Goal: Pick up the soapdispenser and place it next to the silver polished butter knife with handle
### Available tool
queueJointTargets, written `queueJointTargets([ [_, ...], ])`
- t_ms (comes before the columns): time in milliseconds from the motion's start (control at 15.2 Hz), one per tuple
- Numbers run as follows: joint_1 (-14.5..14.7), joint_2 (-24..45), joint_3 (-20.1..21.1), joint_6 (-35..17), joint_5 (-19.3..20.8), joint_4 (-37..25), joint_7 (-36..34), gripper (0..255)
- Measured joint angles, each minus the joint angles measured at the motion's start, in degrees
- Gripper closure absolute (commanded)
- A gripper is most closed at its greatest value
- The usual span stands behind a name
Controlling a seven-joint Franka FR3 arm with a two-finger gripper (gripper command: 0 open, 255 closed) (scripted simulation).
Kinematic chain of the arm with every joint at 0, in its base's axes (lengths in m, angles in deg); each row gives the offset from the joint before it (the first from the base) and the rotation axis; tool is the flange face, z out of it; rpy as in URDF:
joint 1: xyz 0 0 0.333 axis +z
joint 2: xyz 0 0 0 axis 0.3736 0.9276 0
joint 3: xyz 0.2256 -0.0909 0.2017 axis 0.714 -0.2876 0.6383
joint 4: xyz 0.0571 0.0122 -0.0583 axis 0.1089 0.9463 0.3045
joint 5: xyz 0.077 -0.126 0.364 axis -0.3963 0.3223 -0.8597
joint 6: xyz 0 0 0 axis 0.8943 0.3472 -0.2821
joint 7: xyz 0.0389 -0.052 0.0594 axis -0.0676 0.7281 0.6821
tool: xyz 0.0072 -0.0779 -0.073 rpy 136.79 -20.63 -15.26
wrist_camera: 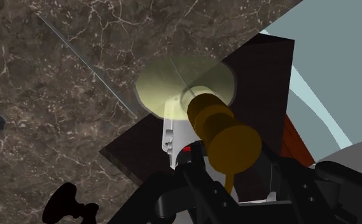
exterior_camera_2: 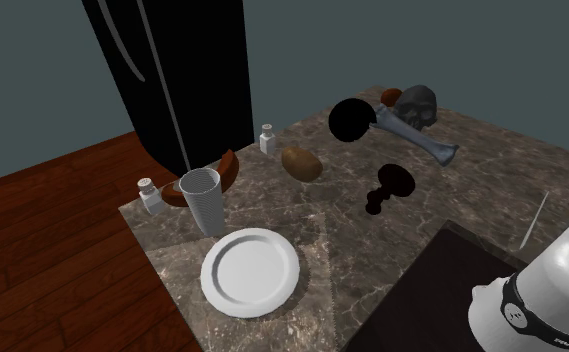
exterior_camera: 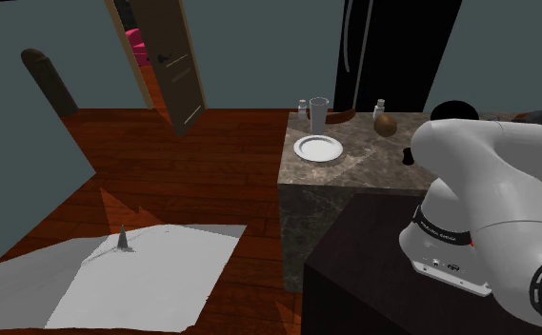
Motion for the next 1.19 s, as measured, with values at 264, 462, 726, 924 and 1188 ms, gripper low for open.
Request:
queueJointTargets([
  [264, -4.9, -0.4, -2.6, -2.6, 1.7, 3.6, 4.1, 255],
  [462, -8.8, -0.5, -4.8, -4.9, 3.2, 6.3, 7.3, 255],
  [726, -13.4, -0.3, -7.9, -7.9, 5.3, 9.5, 11.1, 255],
  [924, -16.9, -0.5, -10.2, -10.0, 6.9, 12.3, 13.6, 255],
  [1188, -20.4, -0.5, -12.5, -12.3, 8.5, 15.0, 15.9, 255],
])
